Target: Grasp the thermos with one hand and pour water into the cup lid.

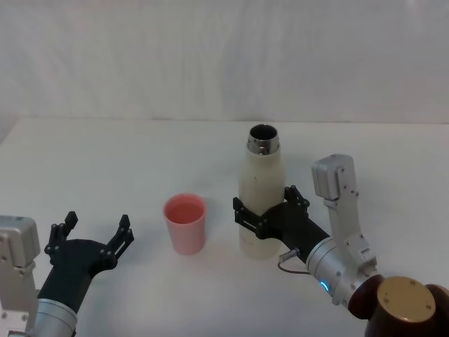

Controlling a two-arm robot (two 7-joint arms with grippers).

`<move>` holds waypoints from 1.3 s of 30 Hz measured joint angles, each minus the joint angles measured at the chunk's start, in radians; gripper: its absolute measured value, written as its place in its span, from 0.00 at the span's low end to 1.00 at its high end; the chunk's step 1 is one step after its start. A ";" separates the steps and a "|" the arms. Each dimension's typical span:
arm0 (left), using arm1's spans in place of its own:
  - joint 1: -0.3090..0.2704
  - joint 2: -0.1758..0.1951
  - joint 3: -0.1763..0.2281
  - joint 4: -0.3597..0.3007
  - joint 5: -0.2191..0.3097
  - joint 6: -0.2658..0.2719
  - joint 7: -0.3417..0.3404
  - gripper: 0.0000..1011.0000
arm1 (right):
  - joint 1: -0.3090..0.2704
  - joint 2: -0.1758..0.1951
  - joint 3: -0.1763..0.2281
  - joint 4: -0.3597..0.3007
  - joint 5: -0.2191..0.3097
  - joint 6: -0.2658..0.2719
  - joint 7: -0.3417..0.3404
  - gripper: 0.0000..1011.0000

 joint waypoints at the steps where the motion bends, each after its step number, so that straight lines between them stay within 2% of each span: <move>1: 0.000 0.000 0.000 0.000 0.000 0.000 0.000 0.99 | 0.000 0.000 0.000 0.000 0.000 0.000 0.000 0.94; 12: 0.000 0.000 0.000 0.000 0.000 0.000 0.000 0.99 | -0.020 0.012 0.001 -0.031 -0.019 -0.015 -0.007 0.94; 25: 0.000 0.000 0.000 0.000 0.000 0.000 0.000 0.99 | -0.040 0.050 0.001 -0.113 -0.118 0.000 -0.040 0.94; 35: 0.000 0.000 0.000 0.000 0.000 0.000 0.000 0.99 | -0.003 0.072 -0.025 -0.147 -0.272 0.037 -0.063 0.94; 39: 0.000 0.000 0.000 0.000 0.000 0.000 0.000 0.99 | 0.009 0.070 -0.036 -0.141 -0.308 0.043 -0.072 0.94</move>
